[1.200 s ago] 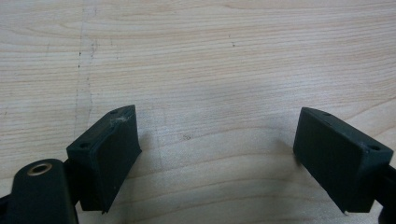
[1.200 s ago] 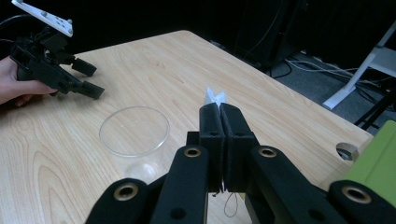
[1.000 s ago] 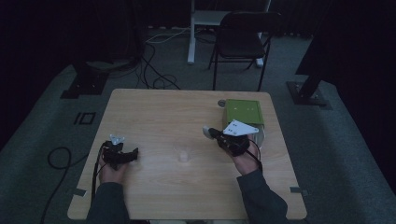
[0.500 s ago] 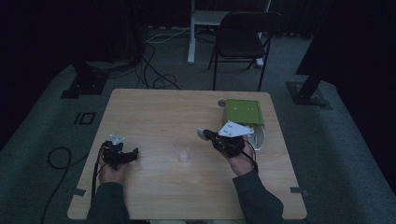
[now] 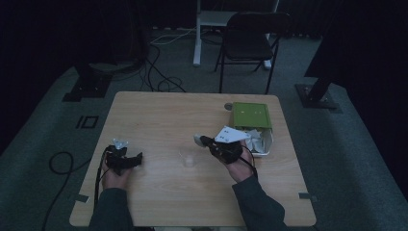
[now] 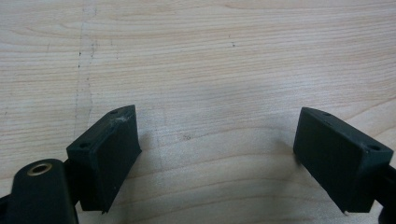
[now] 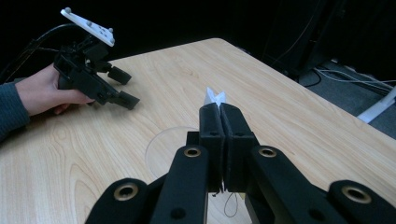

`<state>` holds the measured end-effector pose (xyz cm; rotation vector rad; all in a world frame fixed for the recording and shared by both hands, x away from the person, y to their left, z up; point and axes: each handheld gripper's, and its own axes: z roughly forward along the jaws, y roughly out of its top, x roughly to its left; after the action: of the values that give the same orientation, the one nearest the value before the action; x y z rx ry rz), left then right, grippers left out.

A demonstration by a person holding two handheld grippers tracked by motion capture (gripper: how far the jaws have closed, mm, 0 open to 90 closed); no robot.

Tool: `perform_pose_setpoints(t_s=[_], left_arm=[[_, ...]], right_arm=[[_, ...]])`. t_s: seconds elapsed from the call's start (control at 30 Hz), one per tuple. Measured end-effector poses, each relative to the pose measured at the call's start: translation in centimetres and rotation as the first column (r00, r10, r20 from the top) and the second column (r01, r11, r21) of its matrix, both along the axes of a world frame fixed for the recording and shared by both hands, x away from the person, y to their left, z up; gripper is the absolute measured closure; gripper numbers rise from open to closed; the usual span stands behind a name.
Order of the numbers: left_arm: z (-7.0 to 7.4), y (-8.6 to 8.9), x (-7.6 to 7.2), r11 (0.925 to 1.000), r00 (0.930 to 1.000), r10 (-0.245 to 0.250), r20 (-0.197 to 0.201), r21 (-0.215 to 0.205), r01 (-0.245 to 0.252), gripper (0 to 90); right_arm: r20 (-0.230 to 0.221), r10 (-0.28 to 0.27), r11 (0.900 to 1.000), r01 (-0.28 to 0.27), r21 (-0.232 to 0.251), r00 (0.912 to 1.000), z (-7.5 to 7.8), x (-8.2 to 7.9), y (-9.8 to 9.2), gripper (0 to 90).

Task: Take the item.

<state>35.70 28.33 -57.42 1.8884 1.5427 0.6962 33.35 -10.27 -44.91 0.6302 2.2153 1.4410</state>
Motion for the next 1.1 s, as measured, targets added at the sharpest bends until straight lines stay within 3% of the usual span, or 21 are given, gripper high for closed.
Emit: perform_pose_setpoints(t_s=[0.97,1.03,1.1], left_arm=[[0.0,0.0,0.0,1.0,1.0,0.0,-0.002,0.0,0.0,15.1],[0.0,0.0,0.0,1.0,1.0,-0.001,-0.001,0.0,0.001,15.1],[0.0,0.0,0.0,1.0,1.0,-0.002,-0.002,0.001,0.002,15.1]], right_arm=[[-0.039,0.05,0.999,-0.051,-0.018,0.998,-1.9,0.7,4.0,88.6],[-0.059,0.062,0.998,-0.063,-0.015,0.9964,-2.1,1.1,4.3,68.3],[-0.063,0.056,0.998,-0.056,-0.011,0.9965,-2.1,1.1,4.3,65.3]])
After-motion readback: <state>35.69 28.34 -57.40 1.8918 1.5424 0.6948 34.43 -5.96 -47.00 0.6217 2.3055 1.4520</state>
